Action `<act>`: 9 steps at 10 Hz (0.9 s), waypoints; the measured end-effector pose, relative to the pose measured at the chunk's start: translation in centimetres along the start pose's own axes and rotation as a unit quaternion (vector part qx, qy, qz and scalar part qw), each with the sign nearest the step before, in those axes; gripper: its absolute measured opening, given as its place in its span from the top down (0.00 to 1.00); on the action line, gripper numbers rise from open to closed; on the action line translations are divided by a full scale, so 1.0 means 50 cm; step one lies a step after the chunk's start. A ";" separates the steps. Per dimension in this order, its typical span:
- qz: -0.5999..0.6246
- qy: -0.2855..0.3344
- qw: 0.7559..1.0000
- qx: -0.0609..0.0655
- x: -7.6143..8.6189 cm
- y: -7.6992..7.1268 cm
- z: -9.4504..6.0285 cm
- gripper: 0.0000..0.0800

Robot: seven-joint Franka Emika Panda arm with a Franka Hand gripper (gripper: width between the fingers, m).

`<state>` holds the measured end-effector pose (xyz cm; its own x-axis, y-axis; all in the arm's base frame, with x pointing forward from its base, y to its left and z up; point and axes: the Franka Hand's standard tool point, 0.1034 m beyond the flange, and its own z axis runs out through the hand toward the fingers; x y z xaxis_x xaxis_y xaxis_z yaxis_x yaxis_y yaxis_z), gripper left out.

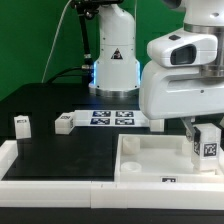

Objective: Assemble one leg

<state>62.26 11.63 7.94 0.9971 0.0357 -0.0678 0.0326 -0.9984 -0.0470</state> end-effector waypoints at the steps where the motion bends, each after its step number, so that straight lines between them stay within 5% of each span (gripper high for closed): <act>1: 0.086 -0.001 0.996 0.003 -0.001 -0.005 0.000 0.64; 3: 0.240 -0.006 0.971 0.016 -0.001 -0.007 0.001 0.64; 5: 0.334 -0.008 0.943 0.015 -0.002 -0.008 0.006 0.64; 9: 0.555 -0.014 0.832 0.016 -0.001 -0.008 0.006 0.64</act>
Offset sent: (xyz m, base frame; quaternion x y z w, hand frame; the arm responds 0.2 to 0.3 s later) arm -0.0027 0.0022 -0.0071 -0.0011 -0.0119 0.3970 0.9177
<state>62.16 12.06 7.68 0.4107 -0.9051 -0.1099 -0.9087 -0.4162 0.0329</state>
